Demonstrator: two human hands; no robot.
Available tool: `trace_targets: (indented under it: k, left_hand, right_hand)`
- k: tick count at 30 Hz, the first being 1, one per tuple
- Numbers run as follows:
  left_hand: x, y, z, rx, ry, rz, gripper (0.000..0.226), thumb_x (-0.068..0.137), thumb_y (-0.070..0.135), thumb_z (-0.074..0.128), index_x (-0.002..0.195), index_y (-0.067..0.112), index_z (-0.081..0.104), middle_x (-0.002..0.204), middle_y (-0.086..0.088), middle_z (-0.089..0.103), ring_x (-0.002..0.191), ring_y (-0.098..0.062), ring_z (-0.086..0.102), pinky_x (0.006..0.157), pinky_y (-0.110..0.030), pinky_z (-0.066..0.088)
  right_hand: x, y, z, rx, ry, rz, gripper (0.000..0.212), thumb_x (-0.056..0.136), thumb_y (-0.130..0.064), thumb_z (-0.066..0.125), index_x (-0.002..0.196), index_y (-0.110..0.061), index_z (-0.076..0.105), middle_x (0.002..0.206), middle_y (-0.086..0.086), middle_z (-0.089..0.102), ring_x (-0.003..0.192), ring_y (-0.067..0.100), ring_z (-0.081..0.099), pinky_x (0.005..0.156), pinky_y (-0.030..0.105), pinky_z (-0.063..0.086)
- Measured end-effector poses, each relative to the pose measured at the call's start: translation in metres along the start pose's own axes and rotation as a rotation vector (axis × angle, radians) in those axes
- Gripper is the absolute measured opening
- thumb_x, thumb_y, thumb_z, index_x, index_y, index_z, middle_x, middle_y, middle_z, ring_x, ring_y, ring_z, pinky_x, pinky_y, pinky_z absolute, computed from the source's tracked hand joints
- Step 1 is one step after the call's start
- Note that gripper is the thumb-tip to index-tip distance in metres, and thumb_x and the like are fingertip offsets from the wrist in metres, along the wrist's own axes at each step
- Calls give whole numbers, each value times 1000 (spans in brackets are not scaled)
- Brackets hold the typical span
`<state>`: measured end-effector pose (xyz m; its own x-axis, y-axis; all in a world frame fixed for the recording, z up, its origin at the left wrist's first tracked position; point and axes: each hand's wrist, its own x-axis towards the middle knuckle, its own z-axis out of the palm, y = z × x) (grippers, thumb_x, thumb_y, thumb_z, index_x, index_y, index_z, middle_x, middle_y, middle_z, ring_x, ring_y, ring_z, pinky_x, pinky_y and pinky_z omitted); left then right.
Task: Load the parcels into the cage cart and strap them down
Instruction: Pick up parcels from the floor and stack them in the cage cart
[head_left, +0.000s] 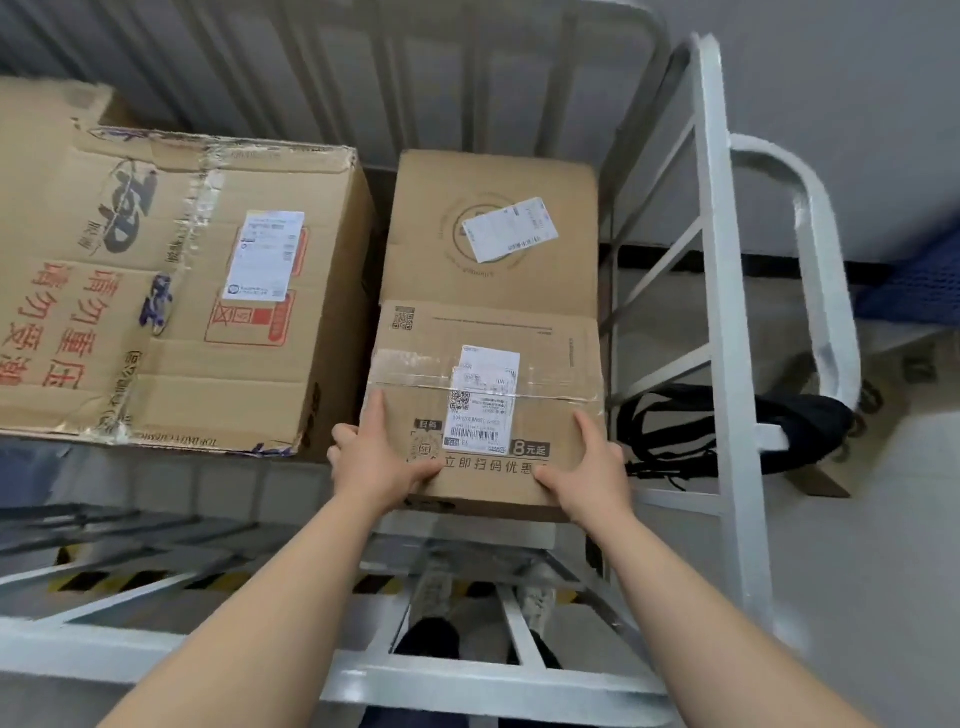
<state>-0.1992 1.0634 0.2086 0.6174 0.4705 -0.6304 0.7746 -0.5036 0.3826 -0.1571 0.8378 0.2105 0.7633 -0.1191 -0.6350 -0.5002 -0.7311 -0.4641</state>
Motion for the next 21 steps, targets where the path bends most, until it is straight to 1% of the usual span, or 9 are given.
trace_targets:
  k: [3,5,8,11,15,21]
  left_hand:
    - [18,-13,14,27,-3,2,115,65,43,85,147,45,5,130,-18,31,120,-41,36,103,-48,37]
    - [29,-20,22,38,-6,-1,116,67,42,84,148,45,2,131,-18,31,121,-41,36,104,-46,35]
    - [44,-27,34,38,-4,-3,118,68,40,84,150,44,0,133,-19,30,121,-41,35,106,-44,32]
    - [56,-33,48,37,-17,-7,118,70,38,84,151,43,-2,134,-20,29,123,-40,34,108,-43,30]
    - [68,-39,60,48,-27,-18,122,68,38,85,149,45,-7,136,-19,27,124,-39,32,111,-46,30]
    - [69,-40,61,78,-39,-19,124,69,39,84,149,45,-11,135,-19,27,124,-39,32,110,-46,30]
  right_hand:
    - [15,9,20,11,0,13,95,73,-29,79,146,-47,21,132,7,38,101,19,53,85,26,41]
    - [25,12,31,7,-4,26,96,73,-28,79,146,-48,19,132,7,38,98,19,52,84,26,40]
    - [41,19,46,3,-4,35,99,73,-28,79,145,-50,16,131,7,38,108,24,54,90,30,43]
    - [53,27,56,-9,-10,45,100,74,-27,79,147,-48,13,136,8,36,112,24,53,91,30,42]
    - [63,34,66,-23,-1,40,104,76,-24,79,149,-47,8,142,9,30,119,25,50,94,31,42]
    - [64,36,67,-39,-13,42,105,77,-25,78,147,-50,4,143,11,28,121,26,49,95,34,45]
